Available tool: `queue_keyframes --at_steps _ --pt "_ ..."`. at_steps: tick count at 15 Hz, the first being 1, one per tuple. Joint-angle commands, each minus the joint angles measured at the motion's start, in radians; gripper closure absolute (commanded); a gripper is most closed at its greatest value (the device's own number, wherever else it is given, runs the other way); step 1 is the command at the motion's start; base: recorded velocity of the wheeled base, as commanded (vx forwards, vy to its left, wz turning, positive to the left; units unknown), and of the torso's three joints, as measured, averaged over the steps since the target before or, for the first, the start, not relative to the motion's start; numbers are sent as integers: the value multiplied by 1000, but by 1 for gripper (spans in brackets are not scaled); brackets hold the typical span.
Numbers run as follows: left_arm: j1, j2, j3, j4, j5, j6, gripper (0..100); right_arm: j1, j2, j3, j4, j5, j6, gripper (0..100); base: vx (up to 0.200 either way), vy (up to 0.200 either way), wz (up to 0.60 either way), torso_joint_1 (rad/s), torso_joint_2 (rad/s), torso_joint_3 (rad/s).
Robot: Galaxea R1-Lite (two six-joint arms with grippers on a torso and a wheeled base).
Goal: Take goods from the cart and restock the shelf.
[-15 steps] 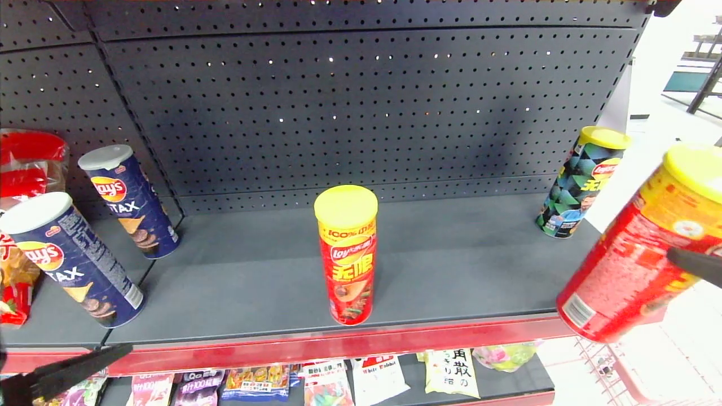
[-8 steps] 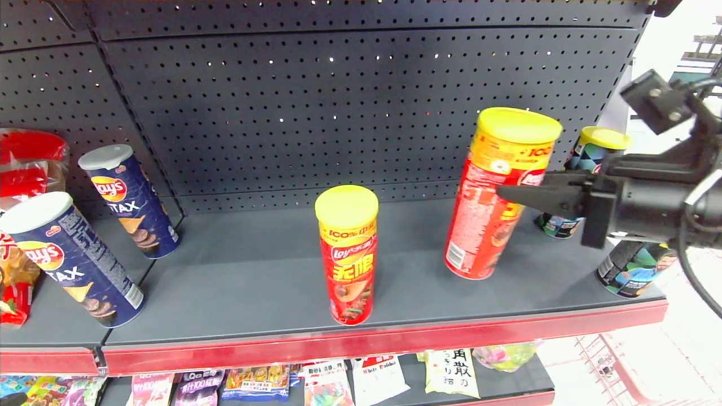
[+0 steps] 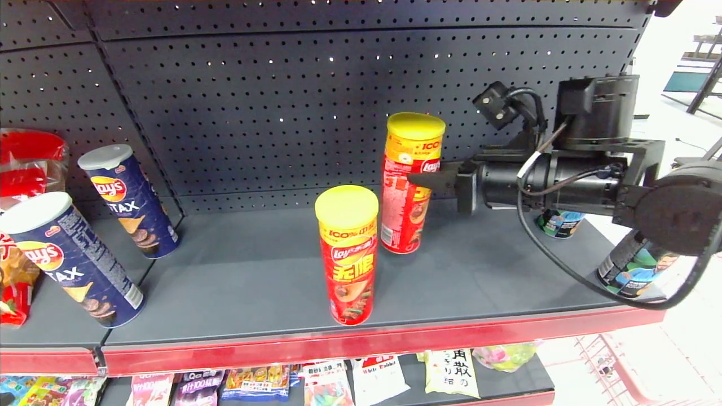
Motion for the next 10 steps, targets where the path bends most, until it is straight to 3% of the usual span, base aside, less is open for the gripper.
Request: queue_keyframes --at_steps 1,10 --pt "0 7 -1 0 0 -1 0 15 99 -72 -1 -1 -1 100 0 0 0 0 0 0" --pt "1 9 2 0 12 1 0 23 240 -199 -41 -21 -20 100 0 0 0 0 0 0"
